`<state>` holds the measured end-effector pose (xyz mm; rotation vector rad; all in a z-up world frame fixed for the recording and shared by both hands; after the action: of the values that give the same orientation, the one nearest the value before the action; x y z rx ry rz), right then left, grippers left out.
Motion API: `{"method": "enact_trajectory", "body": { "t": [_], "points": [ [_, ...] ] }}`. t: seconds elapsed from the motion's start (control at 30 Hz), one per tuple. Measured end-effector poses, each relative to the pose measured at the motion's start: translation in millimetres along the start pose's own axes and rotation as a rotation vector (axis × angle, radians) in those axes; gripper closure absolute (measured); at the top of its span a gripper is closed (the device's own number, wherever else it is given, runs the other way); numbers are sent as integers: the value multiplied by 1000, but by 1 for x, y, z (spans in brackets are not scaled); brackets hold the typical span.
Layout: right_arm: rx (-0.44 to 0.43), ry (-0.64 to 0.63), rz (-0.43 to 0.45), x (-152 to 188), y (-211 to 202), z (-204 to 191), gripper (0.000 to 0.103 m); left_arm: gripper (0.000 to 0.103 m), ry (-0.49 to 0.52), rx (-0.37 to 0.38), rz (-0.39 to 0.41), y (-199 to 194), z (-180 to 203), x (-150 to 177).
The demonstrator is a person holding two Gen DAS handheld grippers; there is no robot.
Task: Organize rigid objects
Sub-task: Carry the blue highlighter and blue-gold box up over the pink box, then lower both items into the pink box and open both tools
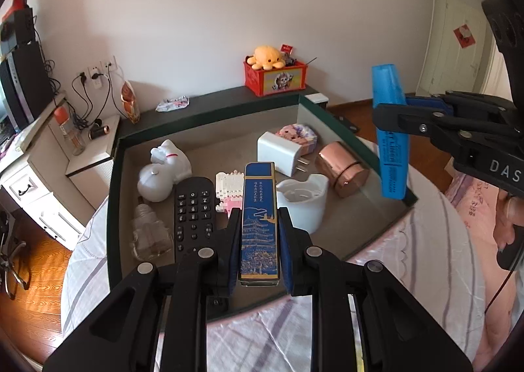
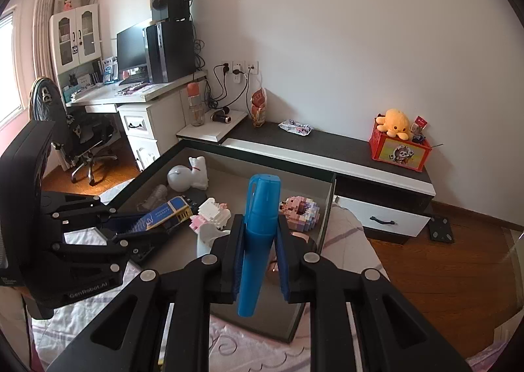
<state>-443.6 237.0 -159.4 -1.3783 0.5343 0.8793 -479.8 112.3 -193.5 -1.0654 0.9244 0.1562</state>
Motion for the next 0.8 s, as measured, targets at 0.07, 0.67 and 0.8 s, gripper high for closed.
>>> {"method": "enact_trajectory", "body": {
  "t": [0.07,0.67,0.8],
  "points": [
    [-6,-3,-9,-2,10,-2,85,83,-5,-5,-19,8,-6,0],
    [22,-28,-137,-31,95,5,85,71,-73,-43,-8,27,-32,-14],
    [33,-55,-178,-32,115,-3,85,59,-63,-54,-11,28,-31,-12]
  ]
}}
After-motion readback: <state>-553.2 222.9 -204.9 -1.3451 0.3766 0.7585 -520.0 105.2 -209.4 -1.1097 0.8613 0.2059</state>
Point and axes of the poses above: each gripper's, at about its wrist camera, not at the fingertips, and y roughly the way its jaws point, z to its right, x to its underside, the point moved 3 cm from there along y, roughly the way its jaws point, and after that the axes turned 14 degrees about x, right-handed, at the moved point
